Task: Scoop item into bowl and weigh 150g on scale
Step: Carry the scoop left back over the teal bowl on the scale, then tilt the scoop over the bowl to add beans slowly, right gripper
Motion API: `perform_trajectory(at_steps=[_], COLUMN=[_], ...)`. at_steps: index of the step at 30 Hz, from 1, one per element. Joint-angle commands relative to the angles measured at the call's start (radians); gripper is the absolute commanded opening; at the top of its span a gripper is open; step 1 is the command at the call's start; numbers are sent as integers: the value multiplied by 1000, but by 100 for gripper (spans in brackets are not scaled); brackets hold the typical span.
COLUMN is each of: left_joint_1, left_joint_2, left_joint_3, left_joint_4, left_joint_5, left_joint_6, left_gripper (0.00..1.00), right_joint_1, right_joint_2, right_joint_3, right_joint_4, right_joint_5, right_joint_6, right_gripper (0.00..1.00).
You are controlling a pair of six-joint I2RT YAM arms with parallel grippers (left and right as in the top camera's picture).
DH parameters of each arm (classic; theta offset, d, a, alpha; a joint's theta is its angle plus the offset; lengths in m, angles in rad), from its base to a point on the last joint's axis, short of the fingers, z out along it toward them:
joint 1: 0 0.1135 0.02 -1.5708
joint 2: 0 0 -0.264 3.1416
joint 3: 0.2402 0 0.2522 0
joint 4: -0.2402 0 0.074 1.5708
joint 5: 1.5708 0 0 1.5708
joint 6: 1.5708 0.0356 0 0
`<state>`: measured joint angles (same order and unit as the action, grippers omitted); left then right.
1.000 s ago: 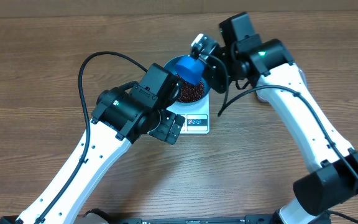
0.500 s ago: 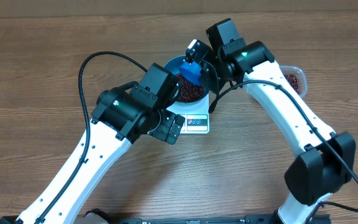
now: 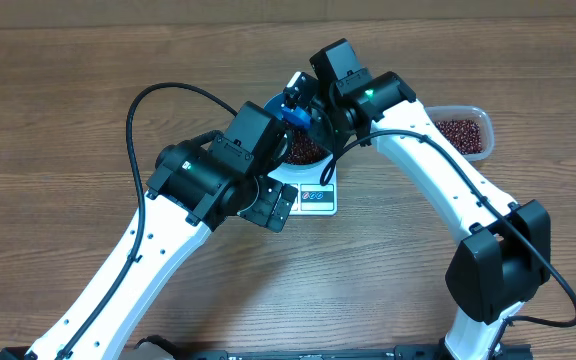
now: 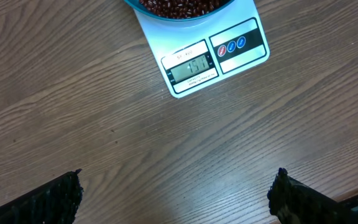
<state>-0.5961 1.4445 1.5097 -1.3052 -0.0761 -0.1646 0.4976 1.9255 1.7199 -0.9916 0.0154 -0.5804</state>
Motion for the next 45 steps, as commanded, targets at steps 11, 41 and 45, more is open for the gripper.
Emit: perform_trajectory(at_steps=[11,41,45], left_joint_1=[-6,-6,-6], left_joint_2=[7,7,7], left_joint_3=[-2,-2,-2], left_joint_4=[1,1,1], left_joint_5=[-9,-9,-9], left_joint_6=[-7,-7,-7], left_gripper=[100,100,100], right_joint_1=[8,-96,-96], right_joint_2=[-13,-110,-146], right_joint_3=[5,43,43], right_joint_4=[-58,-33,-30], right_joint_5=[-72,-204,-204], right_joint_6=[33,162,162], right_gripper=[4,4,4])
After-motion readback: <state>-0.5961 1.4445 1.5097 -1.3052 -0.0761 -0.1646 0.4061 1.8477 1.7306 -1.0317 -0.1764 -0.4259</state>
